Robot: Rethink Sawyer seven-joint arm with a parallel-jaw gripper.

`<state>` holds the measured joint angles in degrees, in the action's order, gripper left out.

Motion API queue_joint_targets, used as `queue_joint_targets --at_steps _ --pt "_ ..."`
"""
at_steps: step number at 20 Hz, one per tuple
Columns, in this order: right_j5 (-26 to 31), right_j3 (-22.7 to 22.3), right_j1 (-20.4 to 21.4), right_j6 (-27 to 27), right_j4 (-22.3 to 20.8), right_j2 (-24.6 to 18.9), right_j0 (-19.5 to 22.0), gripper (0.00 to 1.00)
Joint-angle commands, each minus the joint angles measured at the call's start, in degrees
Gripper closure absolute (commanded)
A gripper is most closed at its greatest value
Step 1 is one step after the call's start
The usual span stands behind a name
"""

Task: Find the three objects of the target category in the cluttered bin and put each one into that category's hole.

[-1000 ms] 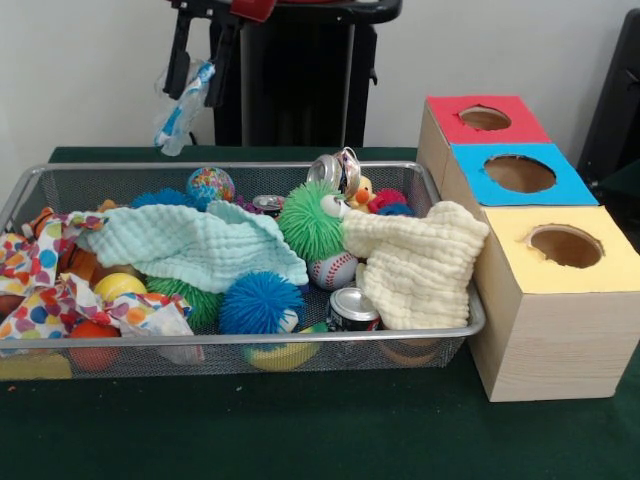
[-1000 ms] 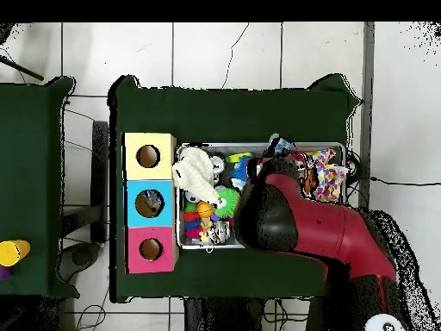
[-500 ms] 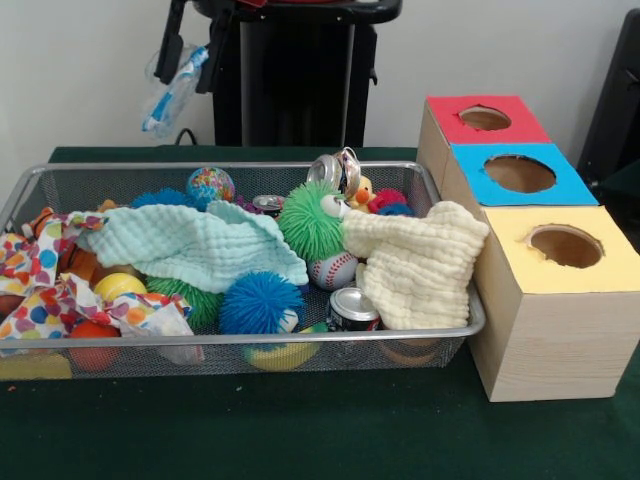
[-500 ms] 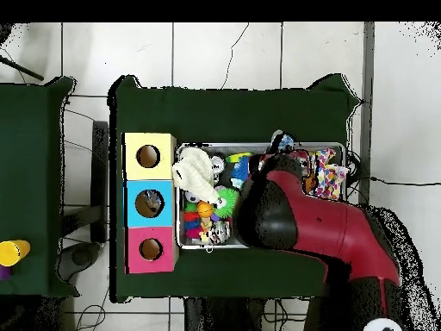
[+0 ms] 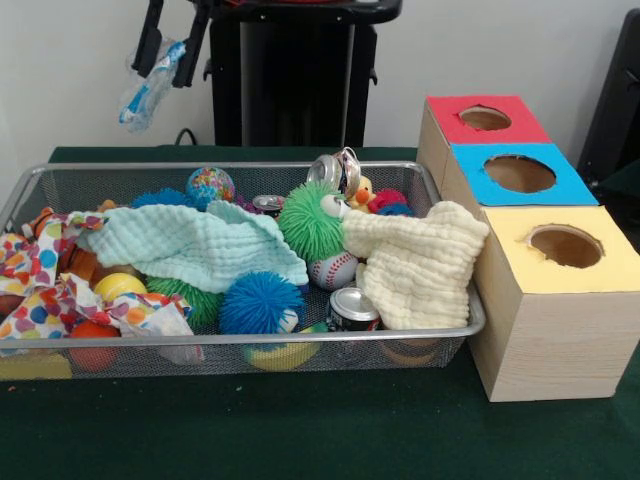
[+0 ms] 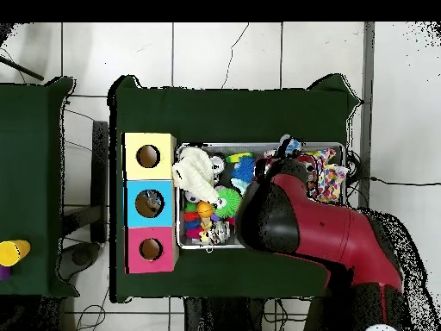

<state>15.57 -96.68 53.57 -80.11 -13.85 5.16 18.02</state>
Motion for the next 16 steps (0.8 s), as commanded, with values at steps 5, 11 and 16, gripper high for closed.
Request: queue_joint_targets --at_steps 5,11,16 --pt "1.4 -0.9 -4.4 -13.1 0.6 3.7 -6.9 1.0" --pt "3.0 -0.2 -5.4 -15.1 3.2 5.9 -11.0 1.0" --pt "3.4 1.0 -6.6 -16.1 5.2 8.2 -14.1 1.0"
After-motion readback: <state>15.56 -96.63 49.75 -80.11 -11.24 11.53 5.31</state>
